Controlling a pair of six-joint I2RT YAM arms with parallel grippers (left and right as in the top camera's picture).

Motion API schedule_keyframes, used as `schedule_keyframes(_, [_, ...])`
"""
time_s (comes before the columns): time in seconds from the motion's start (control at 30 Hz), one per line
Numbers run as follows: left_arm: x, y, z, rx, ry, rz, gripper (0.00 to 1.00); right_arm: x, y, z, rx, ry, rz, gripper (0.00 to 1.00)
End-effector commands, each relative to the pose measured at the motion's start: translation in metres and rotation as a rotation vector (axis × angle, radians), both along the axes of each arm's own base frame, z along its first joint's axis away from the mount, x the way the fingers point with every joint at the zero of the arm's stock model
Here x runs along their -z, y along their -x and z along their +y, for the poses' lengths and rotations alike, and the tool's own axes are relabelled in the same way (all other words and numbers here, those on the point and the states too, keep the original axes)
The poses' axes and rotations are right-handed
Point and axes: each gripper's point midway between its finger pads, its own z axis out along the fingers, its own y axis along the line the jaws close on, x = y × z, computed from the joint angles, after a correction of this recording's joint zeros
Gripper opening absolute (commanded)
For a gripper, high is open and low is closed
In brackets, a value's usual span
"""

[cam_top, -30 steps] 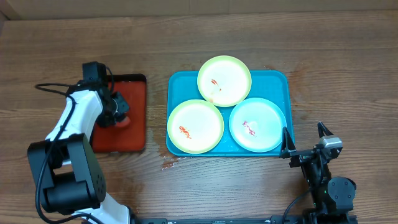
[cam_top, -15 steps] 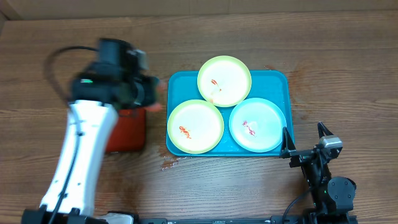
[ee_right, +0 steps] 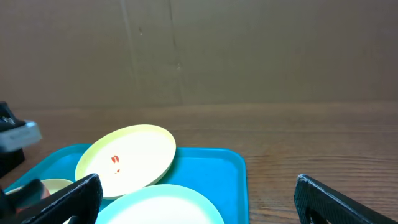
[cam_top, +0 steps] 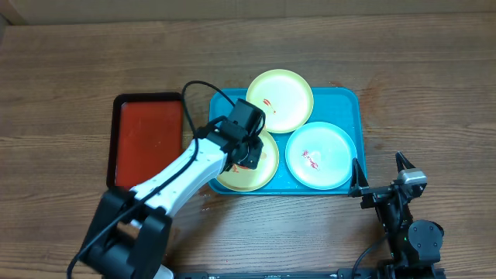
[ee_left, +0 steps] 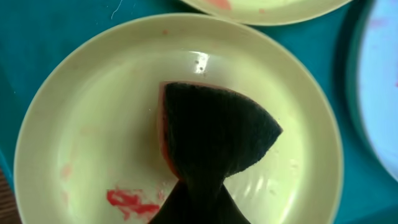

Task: Clean dirty plates on tray and stack at the side
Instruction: 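Carry the sponge with the left gripper onto the lower-left yellow plate, then move the right gripper to the top yellow plate's rim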

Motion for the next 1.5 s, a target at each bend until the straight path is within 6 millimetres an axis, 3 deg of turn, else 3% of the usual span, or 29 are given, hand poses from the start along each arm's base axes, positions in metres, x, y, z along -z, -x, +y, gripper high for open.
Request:
schedule_keyframes(0.0, [0.022, -0.001, 0.009, -0.006, -0.073, 0.018, 0.16, 0.002, 0.0, -0.001, 0.006, 0.0, -0.001, 1.0])
schedule_keyframes(0.07, [0.023, -0.001, 0.01, -0.007, -0.074, 0.021, 0.53, 0.002, 0.0, -0.001, 0.006, 0.0, -0.001, 1.0])
schedule_keyframes(0.1, [0.02, -0.002, 0.008, -0.007, -0.067, 0.018, 0.8, 0.002, 0.0, -0.001, 0.006, 0.0, -0.001, 1.0])
schedule_keyframes(0.2, [-0.004, -0.01, 0.002, -0.005, -0.049, 0.0, 0.91, 0.002, 0.0, -0.001, 0.006, 0.0, -0.001, 1.0])
schedule_keyframes(0.33, [-0.056, -0.028, -0.007, -0.011, -0.01, -0.066, 0.95, 0.003, -0.001, -0.007, 0.042, 0.002, 0.0, 1.0])
schedule_keyframes(0.43, [-0.109, -0.049, -0.005, -0.043, 0.041, -0.161, 0.93, -0.007, 0.0, -0.002, 0.011, -0.007, -0.041, 1.0])
schedule_keyframes(0.5, [-0.141, -0.064, 0.004, -0.079, 0.076, -0.228, 0.92, -0.024, 0.004, 0.014, -0.082, -0.009, -0.109, 1.0])
schedule_keyframes(0.53, [-0.163, -0.075, 0.018, -0.12, 0.101, -0.276, 0.91, -0.057, 0.014, 0.031, -0.189, -0.002, -0.248, 1.0])
schedule_keyframes(0.6, [-0.175, -0.083, 0.036, -0.167, 0.109, -0.306, 0.91, -0.095, 0.032, 0.043, -0.267, 0.018, -0.423, 1.0])
schedule_keyframes(0.73, [-0.174, -0.094, 0.069, -0.254, 0.1, -0.305, 0.92, -0.166, 0.067, 0.043, -0.274, 0.039, -0.662, 1.0])
schedule_keyframes(0.8, [-0.172, -0.099, 0.082, -0.288, 0.094, -0.302, 0.93, -0.19, 0.071, 0.041, -0.268, 0.036, -0.641, 1.0])
schedule_keyframes(0.87, [-0.17, -0.102, 0.091, -0.323, 0.096, -0.297, 0.97, -0.202, 0.062, 0.042, -0.27, 0.031, -0.521, 1.0])
schedule_keyframes(1.0, [-0.166, -0.104, 0.099, -0.352, 0.095, -0.286, 1.0, -0.195, 0.018, 0.046, -0.28, 0.004, -0.124, 1.0])
schedule_keyframes(1.13, [-0.163, -0.101, 0.099, -0.35, 0.088, -0.269, 1.0, -0.176, -0.026, 0.067, -0.394, -0.039, 0.244, 1.0])
schedule_keyframes(1.3, [-0.161, -0.099, 0.1, -0.35, 0.084, -0.26, 1.0, -0.159, -0.063, 0.107, -0.628, -0.206, 0.511, 1.0])
schedule_keyframes(1.47, [-0.157, -0.093, 0.098, -0.342, 0.086, -0.231, 0.99, -0.148, -0.096, 0.148, -0.938, -0.344, 0.546, 1.0])
